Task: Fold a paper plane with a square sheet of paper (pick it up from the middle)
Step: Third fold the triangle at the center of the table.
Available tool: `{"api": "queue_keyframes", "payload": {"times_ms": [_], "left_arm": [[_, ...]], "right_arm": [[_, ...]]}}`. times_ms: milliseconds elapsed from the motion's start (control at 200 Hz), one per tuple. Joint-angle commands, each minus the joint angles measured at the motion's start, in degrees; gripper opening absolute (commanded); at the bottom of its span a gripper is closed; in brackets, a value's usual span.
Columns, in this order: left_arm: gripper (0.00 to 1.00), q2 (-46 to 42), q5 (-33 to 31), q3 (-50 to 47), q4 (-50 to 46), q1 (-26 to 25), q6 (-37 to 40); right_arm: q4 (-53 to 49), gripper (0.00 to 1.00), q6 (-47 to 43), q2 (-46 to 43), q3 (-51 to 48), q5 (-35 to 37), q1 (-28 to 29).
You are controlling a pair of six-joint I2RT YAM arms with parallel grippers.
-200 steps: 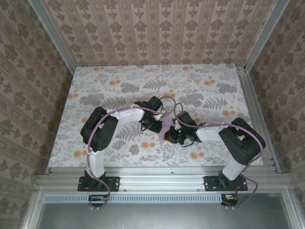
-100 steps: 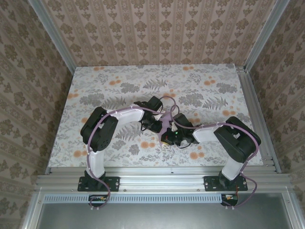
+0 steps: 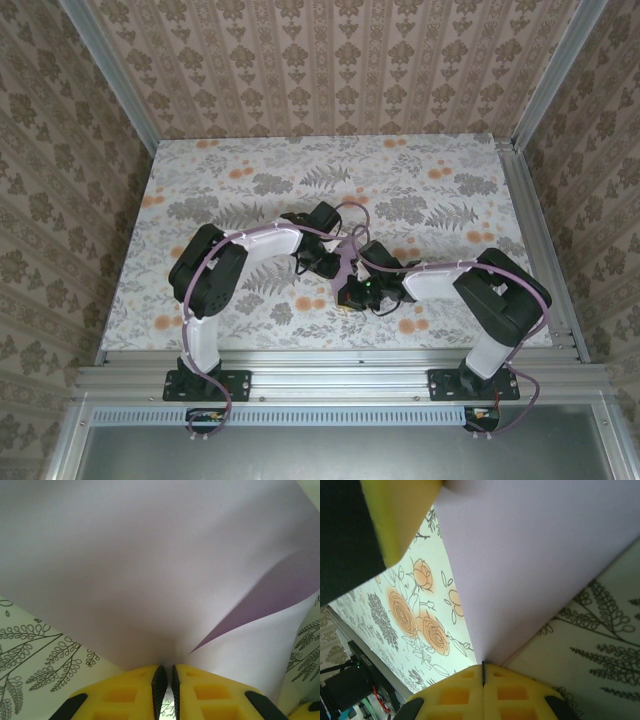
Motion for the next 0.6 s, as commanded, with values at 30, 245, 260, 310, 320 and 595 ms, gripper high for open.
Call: {"api": "queue_keyframes", "payload": {"times_ms": [30, 245, 260, 310, 320, 595], "left_arm": [[0.18, 7.4, -5.4, -4.5, -3.5, 0.5, 1.2], [0.18, 7.2, -5.2, -4.8, -3.3, 0.5, 1.2], [0.18, 7.2, -5.2, -4.9, -3.3, 0.5, 1.3], [0.18, 7.2, -5.2, -4.9, -3.2, 0.6, 1.3], [0.18, 7.1, -5.2, -4.9, -3.2, 0.5, 1.3], [0.18, 6.8, -4.9, -5.5, -2.5, 0.7, 1.3]], "right_arm": [[-4.2, 0.0, 0.3, -3.0, -1.1, 0.9, 1.0], [3.5, 0.0, 5.4, -6.4, -0.6, 4.5, 0.1], [3.8, 0.0, 5.6, -6.1, -0.3, 4.5, 0.1], [4.2, 0.0, 5.7, -4.4, 0.6, 4.2, 0.1], [4.3, 0.0, 5.7, -4.1, 0.7, 4.1, 0.1], [3.2, 0.0, 4.8, 1.3, 1.2, 3.4, 0.3]]}}
